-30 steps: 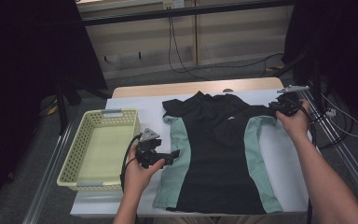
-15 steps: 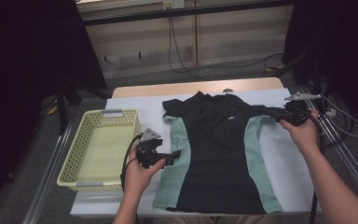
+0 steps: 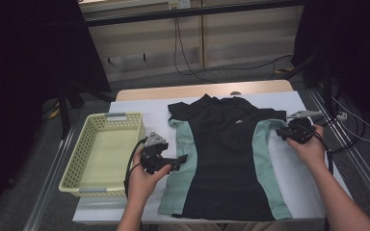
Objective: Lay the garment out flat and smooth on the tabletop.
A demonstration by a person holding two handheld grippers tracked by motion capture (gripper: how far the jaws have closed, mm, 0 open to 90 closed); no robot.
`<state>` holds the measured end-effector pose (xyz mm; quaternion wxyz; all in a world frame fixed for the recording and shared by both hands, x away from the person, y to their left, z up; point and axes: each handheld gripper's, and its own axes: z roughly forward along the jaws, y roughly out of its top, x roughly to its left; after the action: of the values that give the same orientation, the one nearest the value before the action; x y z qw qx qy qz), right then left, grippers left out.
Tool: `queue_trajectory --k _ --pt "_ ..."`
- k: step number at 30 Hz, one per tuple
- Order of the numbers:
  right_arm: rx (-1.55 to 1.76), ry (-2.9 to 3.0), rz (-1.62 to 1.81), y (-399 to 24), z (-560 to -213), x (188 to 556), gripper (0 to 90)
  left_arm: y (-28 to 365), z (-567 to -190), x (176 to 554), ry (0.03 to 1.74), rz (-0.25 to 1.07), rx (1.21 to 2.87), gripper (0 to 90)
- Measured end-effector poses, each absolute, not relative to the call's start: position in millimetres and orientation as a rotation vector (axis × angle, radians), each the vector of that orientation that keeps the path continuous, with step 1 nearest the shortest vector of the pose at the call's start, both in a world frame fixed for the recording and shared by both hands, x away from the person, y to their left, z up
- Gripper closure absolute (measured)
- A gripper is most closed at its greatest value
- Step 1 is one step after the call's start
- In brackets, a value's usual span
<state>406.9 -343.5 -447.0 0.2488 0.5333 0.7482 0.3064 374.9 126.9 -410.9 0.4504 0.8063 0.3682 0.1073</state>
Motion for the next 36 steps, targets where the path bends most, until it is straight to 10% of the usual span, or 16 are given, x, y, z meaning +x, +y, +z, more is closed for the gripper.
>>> queue_trajectory --k 9,17,36 --pt "1.517 1.918 0.844 -354 -456 438 63.4 132 -412 378 0.935 0.270 1.980 12.6" --pt "1.500 1.972 0.879 -355 -460 447 88.1 132 -415 380 0.941 0.263 1.994 12.6" --pt "1.471 2.146 0.868 -370 -450 391 89.9 124 -411 375 0.911 0.272 2.006 12.9"
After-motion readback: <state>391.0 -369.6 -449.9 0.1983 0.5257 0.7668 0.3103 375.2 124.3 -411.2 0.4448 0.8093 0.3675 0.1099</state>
